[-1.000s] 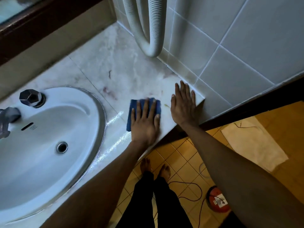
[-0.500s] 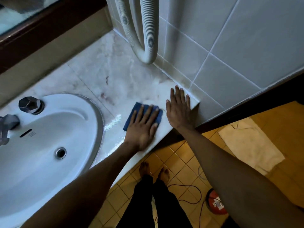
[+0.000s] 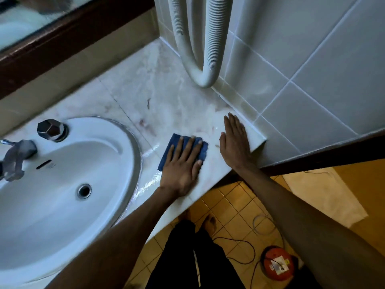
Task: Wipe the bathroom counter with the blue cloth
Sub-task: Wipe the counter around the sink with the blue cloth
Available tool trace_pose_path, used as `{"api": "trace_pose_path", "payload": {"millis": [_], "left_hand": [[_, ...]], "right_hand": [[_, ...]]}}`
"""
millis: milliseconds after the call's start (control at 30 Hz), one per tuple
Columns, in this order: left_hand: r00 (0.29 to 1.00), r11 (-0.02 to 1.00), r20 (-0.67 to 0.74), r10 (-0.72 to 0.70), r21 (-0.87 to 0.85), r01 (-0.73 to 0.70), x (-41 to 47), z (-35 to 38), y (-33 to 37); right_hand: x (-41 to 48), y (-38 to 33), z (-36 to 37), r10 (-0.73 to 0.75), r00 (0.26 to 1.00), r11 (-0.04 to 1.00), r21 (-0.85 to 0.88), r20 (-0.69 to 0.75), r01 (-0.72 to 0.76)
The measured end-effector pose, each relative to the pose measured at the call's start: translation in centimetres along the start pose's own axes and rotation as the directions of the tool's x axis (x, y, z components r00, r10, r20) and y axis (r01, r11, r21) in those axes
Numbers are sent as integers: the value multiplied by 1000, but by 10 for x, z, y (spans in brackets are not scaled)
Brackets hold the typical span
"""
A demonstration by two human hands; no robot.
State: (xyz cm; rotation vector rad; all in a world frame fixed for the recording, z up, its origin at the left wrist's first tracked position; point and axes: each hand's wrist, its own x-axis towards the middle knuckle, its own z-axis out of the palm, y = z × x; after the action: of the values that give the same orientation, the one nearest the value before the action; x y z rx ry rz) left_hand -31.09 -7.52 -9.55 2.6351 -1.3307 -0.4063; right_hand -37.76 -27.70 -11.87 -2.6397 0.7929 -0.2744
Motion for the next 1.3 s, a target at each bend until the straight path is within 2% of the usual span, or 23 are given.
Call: {"api": "trace_pose_path", "payload": {"millis": [67,100,233,400,533,600,767,900,933,1000,1133,1233,1300], "left_hand": [[999,999,6,52,2,-52,-5,-4,-17],[999,1000,-10,31,2,-31,2,-6,-27],[990,988,-39,-135,-75,132,64,-24,-60],[964,955,-15,-267,-140,262,127,-54,-124],[849,839,-7,-528,-155,521,138,-79,-195],[788,777,32,-615,-149,612,138,-92,-228],[694,683,53,-718,-137,718,128,-107,-277],[610,595,5,-792,-213,775,165,-99,-252],[633,619,-10,-774,-220,754,182,-97,-241],[731,719,-30,-682,-211,662,217,-97,-222],[941,935,-12,-339,-114,336,276,-107,-222],[993,992,12,-121,-18,122,270,-112,-258],[998,998,-34,-43,40,45,241,-109,-285]], "right_hand": [[10,-6,2,-75,997,997,14,-6,75],[15,-12,5,-97,995,995,16,0,97],[37,-34,19,-147,989,989,5,18,147],[72,-65,39,-230,973,973,0,7,230],[114,-101,55,-248,966,968,-14,68,250],[132,-120,63,-233,968,972,-11,91,235],[178,-154,84,-227,970,973,-24,88,229],[189,-159,92,-180,984,983,-36,4,180],[188,-158,94,-180,983,983,-39,-18,179],[189,-157,95,-192,980,981,-31,-43,191],[190,-157,92,-174,982,984,22,-66,176],[190,-157,91,-179,981,982,42,-76,183],[190,-157,92,-175,982,984,26,-67,177]]}}
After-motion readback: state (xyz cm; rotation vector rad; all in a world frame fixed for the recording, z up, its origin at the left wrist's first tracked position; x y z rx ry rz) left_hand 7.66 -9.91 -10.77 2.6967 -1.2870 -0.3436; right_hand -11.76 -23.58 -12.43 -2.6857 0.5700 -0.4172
